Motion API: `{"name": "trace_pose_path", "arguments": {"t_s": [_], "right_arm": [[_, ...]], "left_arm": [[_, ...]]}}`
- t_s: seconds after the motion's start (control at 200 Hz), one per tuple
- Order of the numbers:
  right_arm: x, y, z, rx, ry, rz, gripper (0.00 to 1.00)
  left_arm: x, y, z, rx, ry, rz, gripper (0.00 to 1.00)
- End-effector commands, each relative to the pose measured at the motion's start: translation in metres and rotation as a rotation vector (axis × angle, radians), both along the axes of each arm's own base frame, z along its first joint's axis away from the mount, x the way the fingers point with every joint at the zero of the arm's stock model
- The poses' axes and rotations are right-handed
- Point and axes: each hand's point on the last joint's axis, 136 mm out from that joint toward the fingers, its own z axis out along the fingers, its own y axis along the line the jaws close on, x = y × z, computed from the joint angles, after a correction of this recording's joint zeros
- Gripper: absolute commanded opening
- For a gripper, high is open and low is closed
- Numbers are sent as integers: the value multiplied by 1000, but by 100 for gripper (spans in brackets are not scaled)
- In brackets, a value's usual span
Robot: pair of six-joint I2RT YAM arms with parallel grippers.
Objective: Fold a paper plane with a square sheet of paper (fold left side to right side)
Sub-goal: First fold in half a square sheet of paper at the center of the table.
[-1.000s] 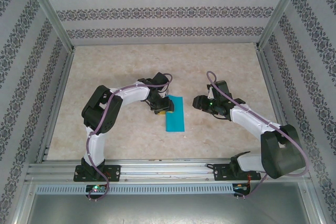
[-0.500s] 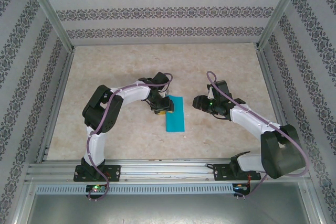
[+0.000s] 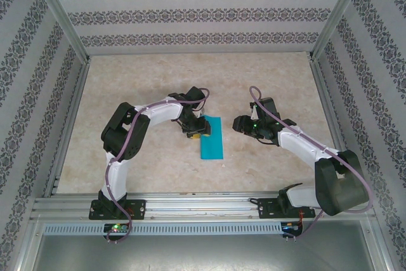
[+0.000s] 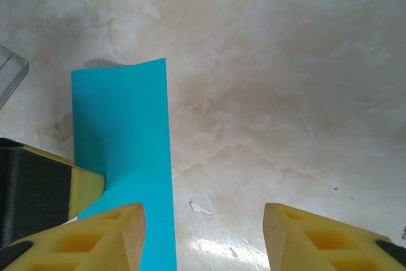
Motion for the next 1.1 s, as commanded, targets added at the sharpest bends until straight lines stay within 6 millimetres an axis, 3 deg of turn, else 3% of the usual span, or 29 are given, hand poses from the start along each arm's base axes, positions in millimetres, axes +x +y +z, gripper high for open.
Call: {"name": "trace_pose_path", "arguments": {"t_s": [0.0,1.094], "right_arm": [[-3,-1,-5,-5,17,13,52],[-5,0,-7,1,26,18,52]], "left_arm": [[-29,2,-59,109,71,-78,44],[-26,13,-62,108,68,-16,40]]}}
